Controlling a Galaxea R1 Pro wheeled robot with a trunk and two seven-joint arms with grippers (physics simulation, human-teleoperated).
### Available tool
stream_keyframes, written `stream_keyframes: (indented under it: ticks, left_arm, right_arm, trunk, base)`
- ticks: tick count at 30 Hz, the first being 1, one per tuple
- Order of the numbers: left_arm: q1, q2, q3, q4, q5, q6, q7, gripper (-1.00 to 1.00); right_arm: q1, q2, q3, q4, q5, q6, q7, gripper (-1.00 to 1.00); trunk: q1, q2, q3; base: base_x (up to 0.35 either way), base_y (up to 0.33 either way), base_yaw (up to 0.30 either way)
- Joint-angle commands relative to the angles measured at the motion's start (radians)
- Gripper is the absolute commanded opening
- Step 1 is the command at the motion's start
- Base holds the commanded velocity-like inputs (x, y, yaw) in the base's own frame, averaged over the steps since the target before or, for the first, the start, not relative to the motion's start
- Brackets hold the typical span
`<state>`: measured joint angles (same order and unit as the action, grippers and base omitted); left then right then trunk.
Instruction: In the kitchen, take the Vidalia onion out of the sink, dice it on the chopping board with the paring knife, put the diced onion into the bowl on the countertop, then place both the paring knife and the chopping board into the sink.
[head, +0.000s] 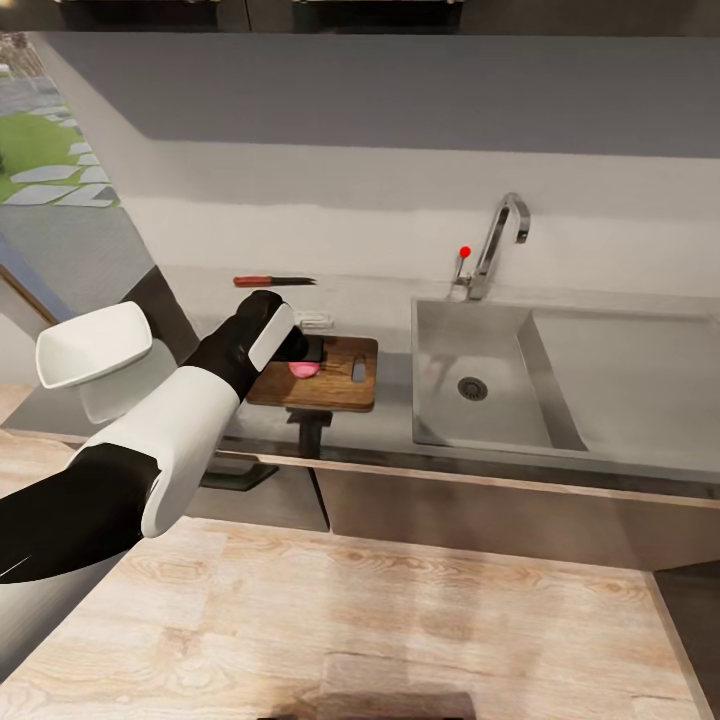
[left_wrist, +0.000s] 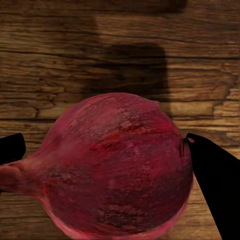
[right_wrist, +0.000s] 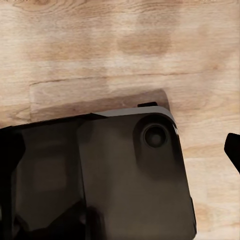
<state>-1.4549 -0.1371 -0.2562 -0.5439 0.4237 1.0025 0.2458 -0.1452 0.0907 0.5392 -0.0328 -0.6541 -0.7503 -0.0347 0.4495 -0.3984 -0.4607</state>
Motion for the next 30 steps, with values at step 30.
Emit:
stream_keyframes:
  ticks: [30]
  left_arm:
    - [-0.001, 0.001, -0.005, -0.001, 0.01, 0.001, 0.009, -1.0]
  right_arm:
    - [-0.001, 0.001, 0.008, 0.001, -0.006, -0.003, -0.004, 1.0]
  trunk:
    - [0.001, -0.002, -0.021]
  base:
    - [0.005, 0.0, 0.0]
